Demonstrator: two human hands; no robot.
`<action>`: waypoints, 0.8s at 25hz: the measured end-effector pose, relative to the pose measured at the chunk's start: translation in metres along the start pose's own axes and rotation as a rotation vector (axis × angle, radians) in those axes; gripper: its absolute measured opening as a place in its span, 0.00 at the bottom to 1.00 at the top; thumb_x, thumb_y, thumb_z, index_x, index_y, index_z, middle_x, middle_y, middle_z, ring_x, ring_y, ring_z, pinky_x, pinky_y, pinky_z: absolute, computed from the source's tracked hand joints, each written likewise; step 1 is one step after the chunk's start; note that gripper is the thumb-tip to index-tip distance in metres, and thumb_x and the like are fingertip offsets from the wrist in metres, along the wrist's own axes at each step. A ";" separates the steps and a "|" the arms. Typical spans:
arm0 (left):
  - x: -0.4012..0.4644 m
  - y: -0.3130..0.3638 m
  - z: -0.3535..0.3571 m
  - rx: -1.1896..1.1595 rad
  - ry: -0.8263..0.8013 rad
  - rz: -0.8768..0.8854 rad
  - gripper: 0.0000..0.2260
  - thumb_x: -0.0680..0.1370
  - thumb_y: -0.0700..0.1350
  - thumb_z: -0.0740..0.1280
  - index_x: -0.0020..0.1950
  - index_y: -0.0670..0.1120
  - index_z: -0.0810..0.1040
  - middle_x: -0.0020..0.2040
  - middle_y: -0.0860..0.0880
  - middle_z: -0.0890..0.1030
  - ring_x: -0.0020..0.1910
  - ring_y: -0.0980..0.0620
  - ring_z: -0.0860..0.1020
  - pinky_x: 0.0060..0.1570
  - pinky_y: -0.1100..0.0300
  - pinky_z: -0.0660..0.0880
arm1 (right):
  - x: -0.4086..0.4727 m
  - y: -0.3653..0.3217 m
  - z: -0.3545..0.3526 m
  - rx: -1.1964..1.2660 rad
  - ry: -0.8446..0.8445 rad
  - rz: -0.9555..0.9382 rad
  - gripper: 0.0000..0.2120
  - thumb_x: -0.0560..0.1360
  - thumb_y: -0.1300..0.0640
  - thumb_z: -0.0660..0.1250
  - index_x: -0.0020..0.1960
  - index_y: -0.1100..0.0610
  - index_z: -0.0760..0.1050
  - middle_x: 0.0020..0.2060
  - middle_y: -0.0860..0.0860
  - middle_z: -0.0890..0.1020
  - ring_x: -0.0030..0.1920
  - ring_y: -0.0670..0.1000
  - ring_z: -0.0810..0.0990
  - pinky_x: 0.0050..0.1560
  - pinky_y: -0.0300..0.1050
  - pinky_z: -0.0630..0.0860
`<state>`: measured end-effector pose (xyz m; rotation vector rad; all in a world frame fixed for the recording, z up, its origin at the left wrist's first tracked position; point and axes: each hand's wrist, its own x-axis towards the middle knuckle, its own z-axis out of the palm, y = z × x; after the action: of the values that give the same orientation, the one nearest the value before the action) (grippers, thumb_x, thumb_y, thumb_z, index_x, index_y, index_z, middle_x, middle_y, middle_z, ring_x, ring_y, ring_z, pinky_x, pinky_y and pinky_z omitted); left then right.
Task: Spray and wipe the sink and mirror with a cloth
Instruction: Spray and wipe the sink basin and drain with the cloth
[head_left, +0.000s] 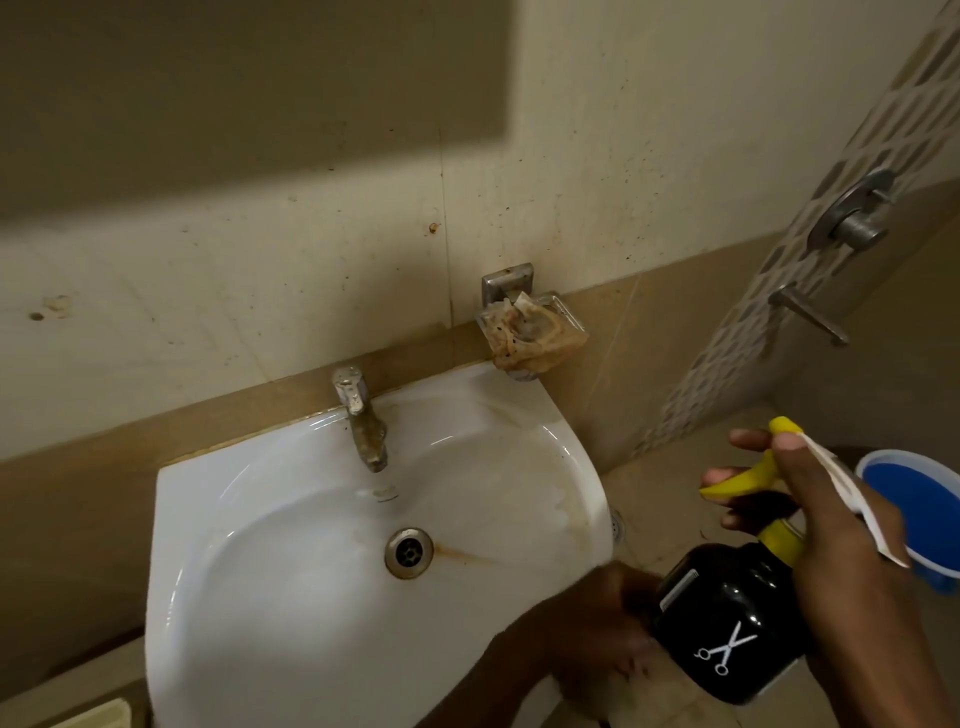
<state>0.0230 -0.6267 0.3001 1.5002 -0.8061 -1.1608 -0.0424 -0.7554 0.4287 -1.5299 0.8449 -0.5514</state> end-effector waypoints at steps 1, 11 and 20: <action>-0.005 0.005 -0.009 -0.071 0.103 0.056 0.09 0.78 0.33 0.65 0.57 0.35 0.81 0.43 0.48 0.85 0.44 0.65 0.81 0.50 0.70 0.76 | -0.001 -0.002 0.002 0.026 -0.007 0.001 0.17 0.84 0.48 0.61 0.43 0.51 0.84 0.38 0.45 0.89 0.43 0.59 0.82 0.49 0.56 0.78; 0.042 -0.042 -0.149 0.192 1.541 -0.016 0.18 0.81 0.47 0.63 0.71 0.52 0.72 0.71 0.43 0.66 0.64 0.37 0.74 0.60 0.37 0.74 | -0.013 0.007 0.018 0.054 -0.142 -0.098 0.15 0.74 0.41 0.64 0.46 0.48 0.86 0.39 0.50 0.89 0.38 0.56 0.85 0.39 0.50 0.81; 0.068 -0.041 -0.087 0.507 0.983 0.089 0.13 0.71 0.47 0.68 0.54 0.59 0.82 0.62 0.68 0.70 0.62 0.60 0.69 0.62 0.50 0.69 | -0.009 0.011 0.001 0.049 -0.115 -0.071 0.14 0.75 0.42 0.63 0.47 0.43 0.86 0.40 0.51 0.89 0.42 0.57 0.87 0.42 0.51 0.80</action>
<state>0.1231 -0.6511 0.2436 2.1266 -0.4611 -0.0407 -0.0498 -0.7476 0.4191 -1.5359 0.6867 -0.5270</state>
